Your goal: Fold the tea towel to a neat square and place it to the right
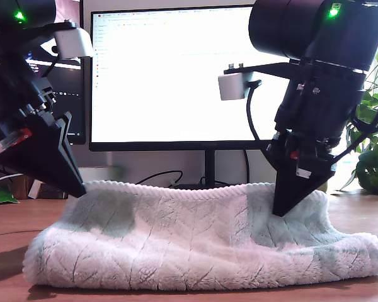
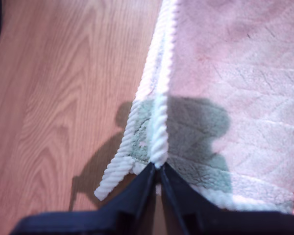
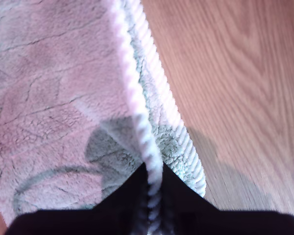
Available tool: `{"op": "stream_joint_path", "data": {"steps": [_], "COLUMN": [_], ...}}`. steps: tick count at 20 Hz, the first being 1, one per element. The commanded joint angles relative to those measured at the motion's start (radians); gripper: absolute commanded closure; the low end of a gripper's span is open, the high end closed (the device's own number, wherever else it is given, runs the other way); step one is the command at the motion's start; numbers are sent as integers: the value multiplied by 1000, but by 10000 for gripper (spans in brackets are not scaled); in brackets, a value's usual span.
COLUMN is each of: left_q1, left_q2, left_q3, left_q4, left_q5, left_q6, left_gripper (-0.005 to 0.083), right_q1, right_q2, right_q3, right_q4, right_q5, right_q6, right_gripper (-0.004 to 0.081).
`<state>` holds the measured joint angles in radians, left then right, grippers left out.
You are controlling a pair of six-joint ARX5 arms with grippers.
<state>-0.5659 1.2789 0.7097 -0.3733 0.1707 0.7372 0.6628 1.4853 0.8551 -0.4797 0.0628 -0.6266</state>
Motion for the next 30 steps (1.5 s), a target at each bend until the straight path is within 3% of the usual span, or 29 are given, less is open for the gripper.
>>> {"op": "stream_joint_path", "data": {"steps": [1,3,9,11,13,15,17,21,23,26,30], "left_q1": [1,1,9,11,1,-17,-21,-21,-20,-19,-16], "left_q2": [6,6,5,-1,-13,-33,-56,-84,-89,-89,-73], "left_q3": [1,1,2,2,2,4,4,4,4,4,1], "left_q4": [7,8,35,33,19,18,2,-32,-74,-89,-87], "left_q5": [3,3,-94,-97,-73,-45,-11,1,70,137,179], "left_q6": [3,3,-1,-27,-39,-93,-166,-200,-245,-252,-259], "left_gripper": [654,586,588,646,780,797,797,797,797,797,797], "right_q1": [5,5,5,5,5,5,5,4,4,3,-4], "right_q2": [16,16,16,15,15,15,15,15,15,15,15], "right_q3": [4,4,6,17,44,80,121,177,195,195,194], "right_q4": [10,24,48,33,-11,-49,-73,-95,-145,-246,-269], "right_q5": [0,1,38,37,33,18,6,26,-27,-201,-264], "right_q6": [1,3,27,28,28,28,54,77,79,77,77], "right_gripper": [562,497,451,494,630,790,780,766,783,783,783]}}
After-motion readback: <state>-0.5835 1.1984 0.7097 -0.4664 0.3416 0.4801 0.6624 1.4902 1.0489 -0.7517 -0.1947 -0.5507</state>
